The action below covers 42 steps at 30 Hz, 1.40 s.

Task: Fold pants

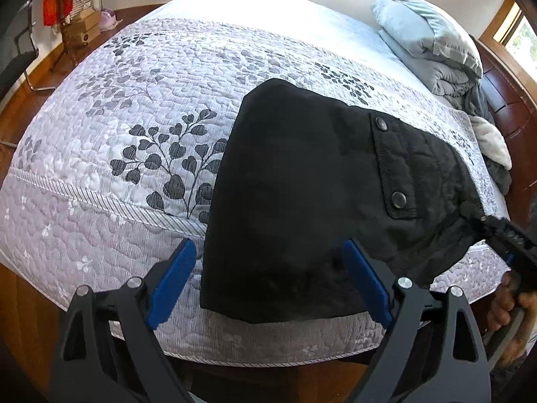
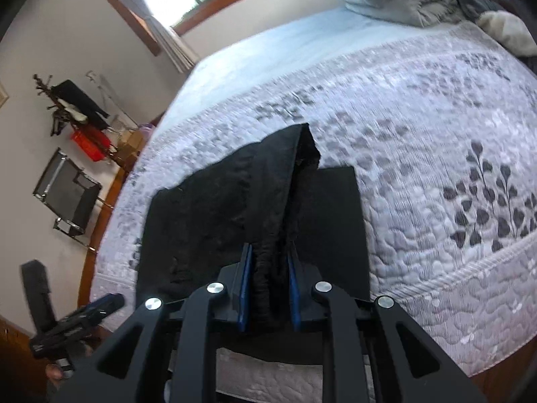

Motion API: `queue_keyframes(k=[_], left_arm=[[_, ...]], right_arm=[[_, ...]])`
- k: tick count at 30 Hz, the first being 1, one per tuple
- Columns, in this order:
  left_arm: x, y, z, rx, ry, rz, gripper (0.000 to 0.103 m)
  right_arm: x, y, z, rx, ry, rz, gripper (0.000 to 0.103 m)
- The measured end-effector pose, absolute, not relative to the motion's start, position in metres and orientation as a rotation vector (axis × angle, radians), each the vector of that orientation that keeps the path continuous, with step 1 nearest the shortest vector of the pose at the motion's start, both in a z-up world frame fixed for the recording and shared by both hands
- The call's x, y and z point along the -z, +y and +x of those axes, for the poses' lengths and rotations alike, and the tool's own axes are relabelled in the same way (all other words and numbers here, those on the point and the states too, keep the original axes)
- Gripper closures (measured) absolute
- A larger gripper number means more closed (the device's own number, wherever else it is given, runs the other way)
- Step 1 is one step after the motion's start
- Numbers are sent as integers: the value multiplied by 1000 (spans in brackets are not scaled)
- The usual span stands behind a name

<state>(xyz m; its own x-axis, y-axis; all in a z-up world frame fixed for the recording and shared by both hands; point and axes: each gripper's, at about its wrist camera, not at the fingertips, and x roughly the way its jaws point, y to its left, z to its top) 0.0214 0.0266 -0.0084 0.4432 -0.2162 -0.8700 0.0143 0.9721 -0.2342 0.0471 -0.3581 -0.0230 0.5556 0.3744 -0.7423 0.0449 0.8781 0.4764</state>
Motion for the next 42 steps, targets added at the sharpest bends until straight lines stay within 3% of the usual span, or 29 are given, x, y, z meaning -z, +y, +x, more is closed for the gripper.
queue_keyframes(k=[7, 9, 11, 21, 22, 23, 27, 28, 29, 34, 42], left_arm=[[10, 19, 19, 141, 1110, -182, 14], [10, 17, 18, 141, 1110, -172, 14], [11, 14, 18, 144, 1112, -158, 13], [25, -1, 18, 160, 1163, -113, 13], [26, -2, 19, 161, 1169, -111, 13], [28, -4, 20, 163, 1178, -107, 13], [33, -5, 22, 172, 1201, -105, 13], [33, -5, 22, 168, 1201, -106, 13], [33, -4, 22, 167, 1200, -108, 13], [33, -3, 24, 167, 1199, -122, 13], [36, -5, 24, 170, 1205, -101, 13]], right_arm=[[57, -366, 51, -186, 1022, 495, 80], [62, -365, 53, -169, 1043, 455, 73], [63, -364, 51, -134, 1055, 407, 55], [46, -357, 30, -142, 1057, 303, 52], [48, -355, 30, -145, 1065, 299, 58], [50, -353, 31, -146, 1078, 298, 70], [49, -345, 32, -140, 1081, 261, 73], [44, -345, 30, -138, 1066, 259, 79], [35, -348, 28, -140, 1037, 268, 93], [9, -353, 24, -189, 1004, 293, 94], [45, -350, 25, -122, 1124, 263, 88]])
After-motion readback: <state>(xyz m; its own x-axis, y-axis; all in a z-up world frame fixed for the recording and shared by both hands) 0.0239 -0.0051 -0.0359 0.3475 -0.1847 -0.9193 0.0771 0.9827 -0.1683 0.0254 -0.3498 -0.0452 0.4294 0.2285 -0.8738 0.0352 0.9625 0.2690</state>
